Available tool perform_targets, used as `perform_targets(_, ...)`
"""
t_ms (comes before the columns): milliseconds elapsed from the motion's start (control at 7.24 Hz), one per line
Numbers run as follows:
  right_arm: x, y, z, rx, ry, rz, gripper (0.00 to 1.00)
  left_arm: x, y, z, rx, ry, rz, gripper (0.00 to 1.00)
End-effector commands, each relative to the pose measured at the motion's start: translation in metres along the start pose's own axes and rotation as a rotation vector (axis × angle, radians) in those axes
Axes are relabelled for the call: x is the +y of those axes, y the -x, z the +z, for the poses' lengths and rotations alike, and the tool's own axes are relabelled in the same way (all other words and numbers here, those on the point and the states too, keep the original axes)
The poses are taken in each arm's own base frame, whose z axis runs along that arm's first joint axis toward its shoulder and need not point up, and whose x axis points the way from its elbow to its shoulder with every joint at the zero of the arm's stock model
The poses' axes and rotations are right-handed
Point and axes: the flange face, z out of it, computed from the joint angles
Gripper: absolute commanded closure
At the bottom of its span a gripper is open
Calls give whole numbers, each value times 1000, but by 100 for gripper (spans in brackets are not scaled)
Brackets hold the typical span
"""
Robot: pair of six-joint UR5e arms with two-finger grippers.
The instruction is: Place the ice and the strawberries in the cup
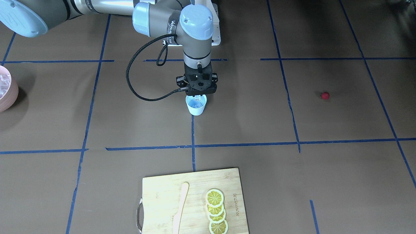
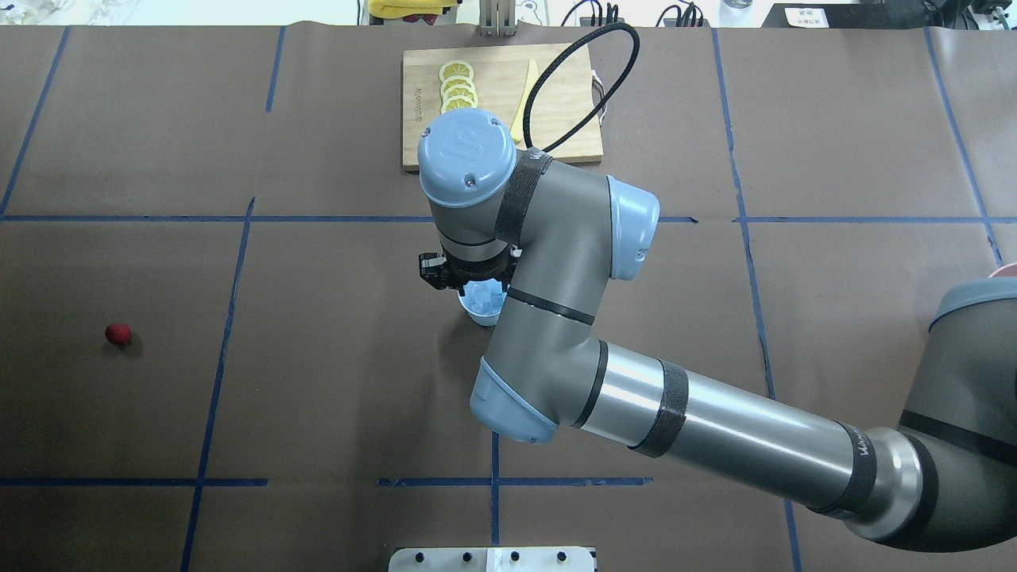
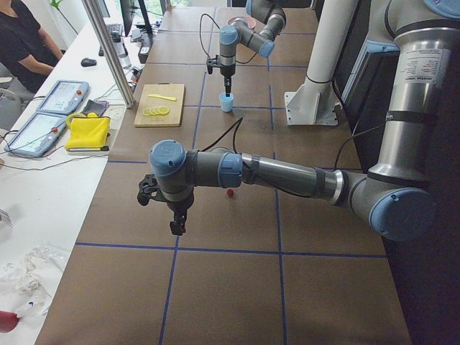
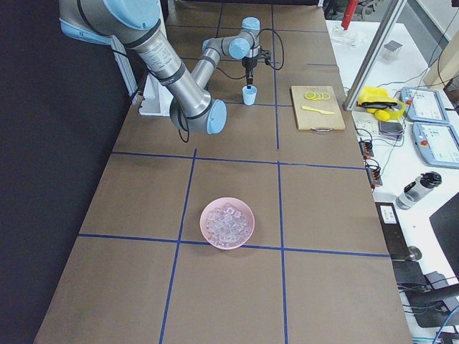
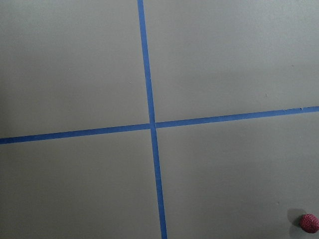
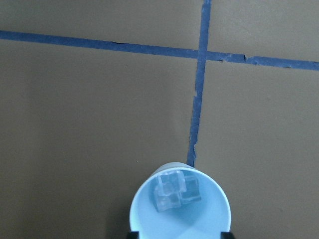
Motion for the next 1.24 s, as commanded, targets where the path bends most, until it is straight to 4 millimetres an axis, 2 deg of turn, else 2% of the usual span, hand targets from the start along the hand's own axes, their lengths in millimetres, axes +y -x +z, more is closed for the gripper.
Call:
perform_targets(0, 0, 0, -1, -2, -1, 0, 2, -1, -1, -1, 0, -2, -4, 0)
perform_targets(138, 0, 0, -6, -8, -4, -1, 1, -4, -11, -4, -2, -11, -30, 0)
perform_targets(276, 0, -1, -16, -20, -15, -2, 1, -8, -60, 2, -3, -3, -29, 0)
perform_targets(415, -1, -6, -31, -26, -24, 4, 1, 2, -103, 13, 7, 17, -73, 0)
perform_targets(553, -7, -26, -52, -42, -47, 16, 1, 21, -147, 31, 18, 42, -81, 0)
perform_targets(691, -6, -67, -76, -72, -89, 15, 1, 35, -160, 42, 38, 11, -110, 0)
perform_targets(829, -5, -116, -94, -90, -119, 25, 1, 52, -172, 67, 52, -36, -112, 0)
perform_targets(967, -9, -159, -110, -89, -142, -9, 1, 55, -202, 92, 31, -81, -153, 0)
perform_targets(1106, -16, -211, -118, -75, -142, -44, 1, 62, -226, 121, -5, -73, -172, 0)
